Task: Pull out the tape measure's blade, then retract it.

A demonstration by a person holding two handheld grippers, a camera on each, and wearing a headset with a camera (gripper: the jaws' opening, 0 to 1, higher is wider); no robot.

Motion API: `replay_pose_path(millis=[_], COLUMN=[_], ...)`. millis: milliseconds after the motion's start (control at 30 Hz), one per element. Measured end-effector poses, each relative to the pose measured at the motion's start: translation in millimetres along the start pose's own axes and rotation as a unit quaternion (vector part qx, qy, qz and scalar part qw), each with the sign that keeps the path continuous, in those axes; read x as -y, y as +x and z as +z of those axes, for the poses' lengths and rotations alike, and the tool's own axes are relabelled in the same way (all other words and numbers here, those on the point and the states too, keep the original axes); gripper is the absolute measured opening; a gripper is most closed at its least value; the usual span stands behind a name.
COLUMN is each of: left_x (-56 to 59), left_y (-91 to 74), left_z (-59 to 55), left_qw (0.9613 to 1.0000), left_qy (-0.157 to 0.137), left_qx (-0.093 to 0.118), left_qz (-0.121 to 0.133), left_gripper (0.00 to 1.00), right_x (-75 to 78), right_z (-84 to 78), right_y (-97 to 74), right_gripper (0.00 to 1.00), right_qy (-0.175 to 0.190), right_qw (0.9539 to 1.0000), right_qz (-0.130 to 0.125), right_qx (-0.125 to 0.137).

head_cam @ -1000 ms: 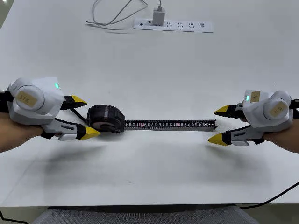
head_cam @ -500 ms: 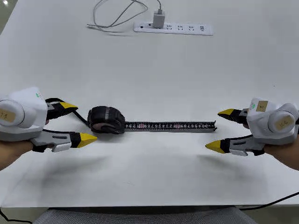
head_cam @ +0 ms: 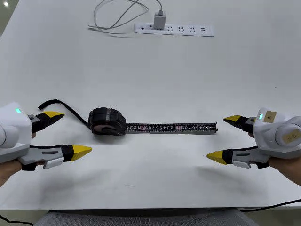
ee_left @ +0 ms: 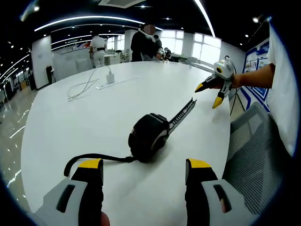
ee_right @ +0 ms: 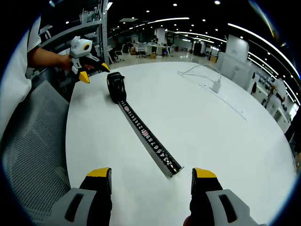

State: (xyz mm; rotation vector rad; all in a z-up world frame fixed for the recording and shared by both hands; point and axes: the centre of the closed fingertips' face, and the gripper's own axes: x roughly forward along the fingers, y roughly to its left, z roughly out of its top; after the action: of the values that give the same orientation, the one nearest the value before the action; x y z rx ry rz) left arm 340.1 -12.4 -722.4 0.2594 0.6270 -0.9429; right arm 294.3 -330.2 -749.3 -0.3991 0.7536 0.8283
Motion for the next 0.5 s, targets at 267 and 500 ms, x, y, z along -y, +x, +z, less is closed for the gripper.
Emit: replay_pose_path(millis=[267,500], left_x=[-1.0,3.4], left_y=[-9.6,-20.7], left_z=[-7.4,-12.7], left_qw=[0.9999,0.9997], left_qy=[-0.009,-0.017], left_qx=[0.004,0.005], left_qz=[0.014,0.016], left_gripper=[0.75,0.81], right_x=[-3.8,-8.3], right_z=[0.4,-1.3], right_y=[-8.8,-17.6], right_gripper=[0.78,0.83], right_qy=[0.022,0.026], right_qw=[0.9996,0.9994], right_qz=[-0.010,-0.016], right_qx=[0.011,0.016])
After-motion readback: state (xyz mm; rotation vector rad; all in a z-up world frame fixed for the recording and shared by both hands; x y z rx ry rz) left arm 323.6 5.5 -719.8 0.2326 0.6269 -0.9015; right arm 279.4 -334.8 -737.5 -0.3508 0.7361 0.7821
